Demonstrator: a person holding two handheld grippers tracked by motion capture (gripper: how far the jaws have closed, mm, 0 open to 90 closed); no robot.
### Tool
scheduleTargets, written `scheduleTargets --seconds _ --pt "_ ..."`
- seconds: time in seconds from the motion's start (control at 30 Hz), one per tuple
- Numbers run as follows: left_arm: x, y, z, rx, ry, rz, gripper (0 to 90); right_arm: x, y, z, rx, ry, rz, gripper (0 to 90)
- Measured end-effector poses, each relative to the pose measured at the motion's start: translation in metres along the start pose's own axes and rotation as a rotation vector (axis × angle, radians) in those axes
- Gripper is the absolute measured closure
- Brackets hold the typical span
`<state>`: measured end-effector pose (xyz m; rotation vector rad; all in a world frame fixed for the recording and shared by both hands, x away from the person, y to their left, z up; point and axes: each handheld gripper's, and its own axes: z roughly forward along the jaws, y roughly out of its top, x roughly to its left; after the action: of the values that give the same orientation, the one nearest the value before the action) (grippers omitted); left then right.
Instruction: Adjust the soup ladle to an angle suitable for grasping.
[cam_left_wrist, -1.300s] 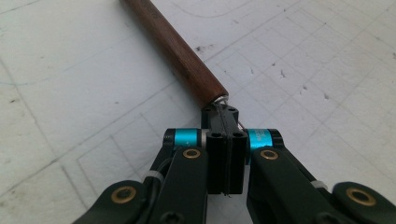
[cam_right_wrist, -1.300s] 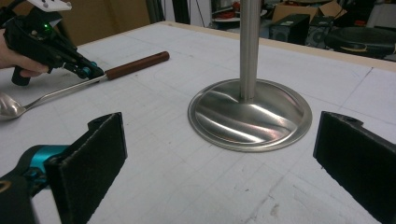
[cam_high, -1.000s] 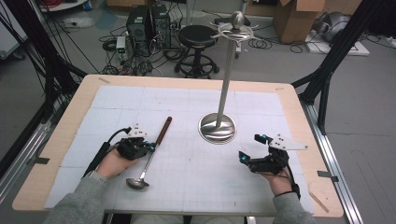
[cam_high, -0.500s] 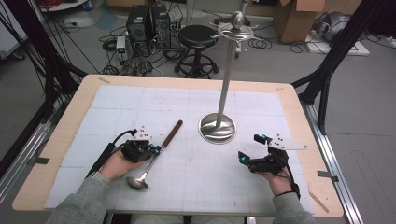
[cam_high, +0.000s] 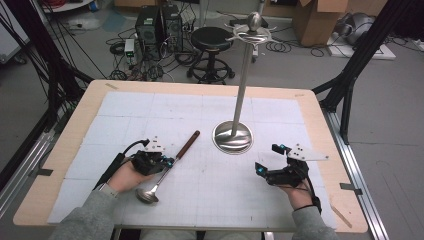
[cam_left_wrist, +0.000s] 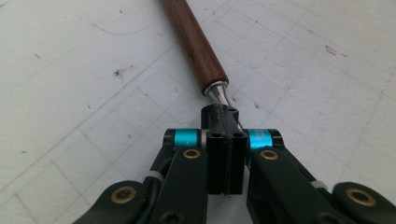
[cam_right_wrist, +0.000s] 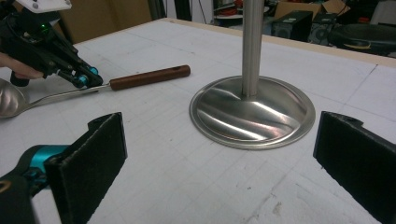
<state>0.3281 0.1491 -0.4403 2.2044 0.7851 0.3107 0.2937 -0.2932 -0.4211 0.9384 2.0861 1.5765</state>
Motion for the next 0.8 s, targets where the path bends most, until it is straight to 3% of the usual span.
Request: scheduleTargets --seconds 0.2,0.33,0.53,0.7,0.77,0.8 --pt "-0.002 0.002 -0.02 -0.047 0.0 0.033 89.2 -0.001 0.0 -0.001 -0.006 0.002 -0.006 1.6" --pt "-0.009 0.001 -0.027 -0.041 -0.044 0.07 88.9 0.0 0.0 0.0 -0.007 0.002 -0.004 1.6" --pt "-0.02 -0.001 -0.025 -0.008 -0.091 0.097 88.9 0.0 0.0 -0.001 -0.005 0.004 -0.001 1.6" --pt "-0.019 -0.002 -0.025 -0.007 -0.062 0.115 89.2 0.0 0.0 -0.001 -0.004 0.006 -0.001 1.6" --pt "-0.019 -0.001 -0.026 -0.008 -0.052 0.108 89.2 0.0 0.0 0.0 -0.005 0.008 -0.004 1.6" --pt "-0.017 -0.002 -0.025 0.014 -0.06 0.093 89.2 0.0 0.0 0.0 -0.004 0.007 -0.005 1.6"
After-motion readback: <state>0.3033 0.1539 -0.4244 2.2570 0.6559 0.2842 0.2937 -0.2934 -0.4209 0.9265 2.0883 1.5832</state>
